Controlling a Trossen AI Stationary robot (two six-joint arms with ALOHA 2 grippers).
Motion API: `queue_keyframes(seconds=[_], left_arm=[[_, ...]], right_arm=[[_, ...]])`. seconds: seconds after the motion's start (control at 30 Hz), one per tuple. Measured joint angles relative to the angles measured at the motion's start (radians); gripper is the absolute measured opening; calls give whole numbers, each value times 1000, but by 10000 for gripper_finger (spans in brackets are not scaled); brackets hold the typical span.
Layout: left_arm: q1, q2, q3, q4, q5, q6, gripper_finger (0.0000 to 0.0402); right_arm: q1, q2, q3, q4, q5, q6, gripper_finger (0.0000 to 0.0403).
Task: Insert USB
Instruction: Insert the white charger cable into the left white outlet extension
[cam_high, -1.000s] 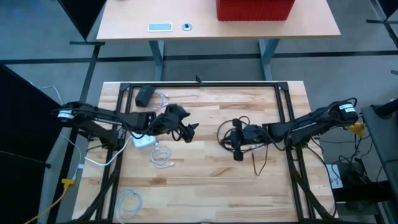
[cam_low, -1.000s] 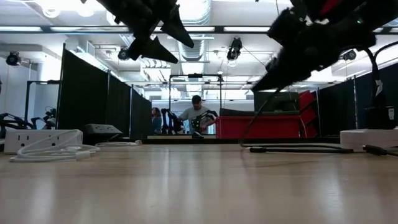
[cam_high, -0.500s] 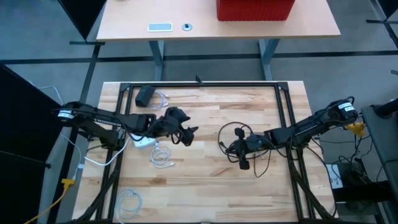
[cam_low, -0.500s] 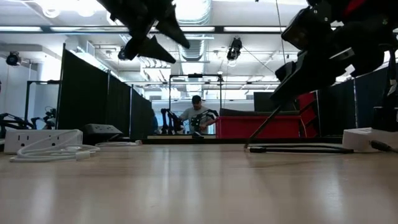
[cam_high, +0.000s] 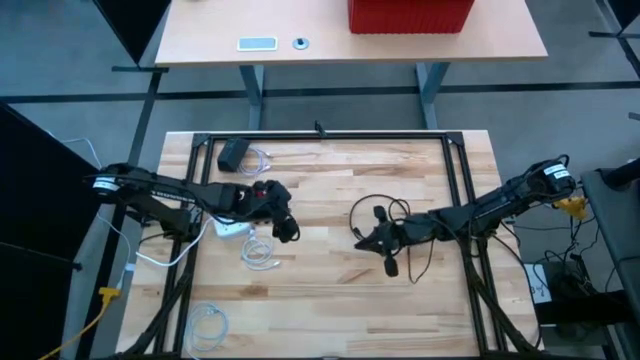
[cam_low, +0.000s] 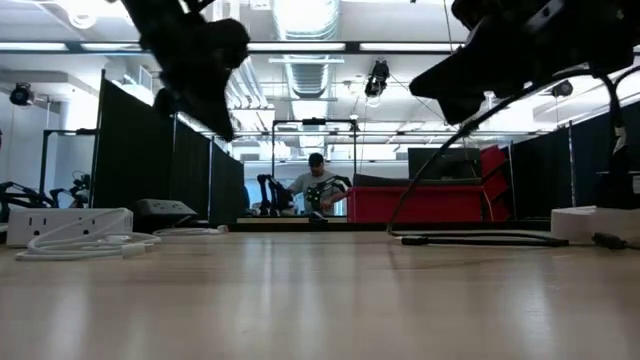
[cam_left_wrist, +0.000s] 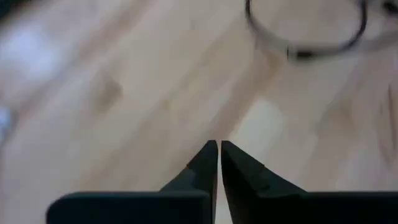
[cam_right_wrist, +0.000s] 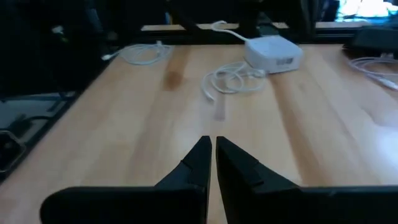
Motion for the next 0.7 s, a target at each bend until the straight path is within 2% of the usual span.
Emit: queue_keyframes(seconds=[0.13, 0.27, 0.7], left_arm=[[-11, 0, 0, -109, 140, -145, 29], [-37, 0, 0, -170, 197, -214, 46], [-130, 0, -1, -178, 212, -217, 85]], right_arm=[[13, 0, 0, -7, -7, 3, 8], [27, 0, 0, 8, -7, 14, 9], [114, 1, 40, 42, -6, 42, 9]])
